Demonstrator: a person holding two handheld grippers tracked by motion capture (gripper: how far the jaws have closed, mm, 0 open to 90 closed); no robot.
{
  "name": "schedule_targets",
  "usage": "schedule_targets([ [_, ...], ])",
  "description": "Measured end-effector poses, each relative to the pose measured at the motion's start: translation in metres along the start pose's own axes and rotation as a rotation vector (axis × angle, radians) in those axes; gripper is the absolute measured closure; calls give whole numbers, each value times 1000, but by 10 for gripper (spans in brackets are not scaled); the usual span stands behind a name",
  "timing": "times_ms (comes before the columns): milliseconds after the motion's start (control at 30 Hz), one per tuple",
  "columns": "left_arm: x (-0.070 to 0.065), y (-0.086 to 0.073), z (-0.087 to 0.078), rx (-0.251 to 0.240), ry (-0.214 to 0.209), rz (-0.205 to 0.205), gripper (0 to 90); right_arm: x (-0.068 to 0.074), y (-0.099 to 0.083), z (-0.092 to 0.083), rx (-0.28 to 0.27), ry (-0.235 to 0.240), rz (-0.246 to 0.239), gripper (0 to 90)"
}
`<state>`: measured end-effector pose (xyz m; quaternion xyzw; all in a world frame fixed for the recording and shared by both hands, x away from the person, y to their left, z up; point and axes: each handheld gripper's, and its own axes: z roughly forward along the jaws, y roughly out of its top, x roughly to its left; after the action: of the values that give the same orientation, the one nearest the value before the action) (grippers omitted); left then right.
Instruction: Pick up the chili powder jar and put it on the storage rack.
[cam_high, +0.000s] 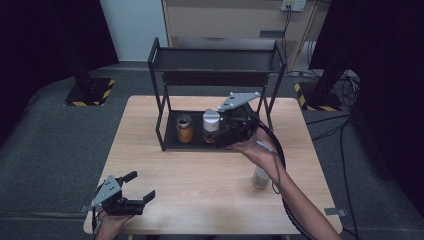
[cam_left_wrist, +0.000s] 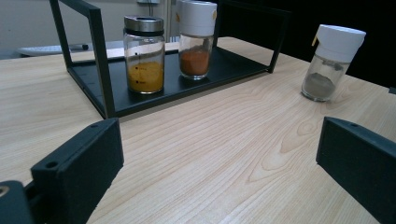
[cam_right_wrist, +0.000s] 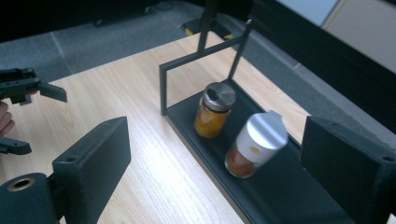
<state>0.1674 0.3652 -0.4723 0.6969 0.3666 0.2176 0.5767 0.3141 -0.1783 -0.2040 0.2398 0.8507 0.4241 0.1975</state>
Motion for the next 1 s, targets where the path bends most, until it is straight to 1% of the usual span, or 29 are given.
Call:
schedule_targets([
  [133,0,0,0,-1,0,1,0,2,-16,-19,-37,-26,25,82],
  [233,0,0,0,-2,0,1,0,7,-30,-33,-56,-54,39,79],
  [467,-1,0,0,-1,1,3,0,13,-60,-55,-93,-69,66,77],
  [567,-1,0,0,-1,1,2,0,16,-72,-63,-95,-74,68,76],
  [767,-1,0,0,-1,1,4,0,20,-107,-79,-148,-80,95,72],
  [867,-2,1,0,-2,3,8,0,22,-126,-83,-192,-78,93,71],
  [1000,-2,1,0,-2,3,7,0,23,-145,-85,-218,-75,91,66],
])
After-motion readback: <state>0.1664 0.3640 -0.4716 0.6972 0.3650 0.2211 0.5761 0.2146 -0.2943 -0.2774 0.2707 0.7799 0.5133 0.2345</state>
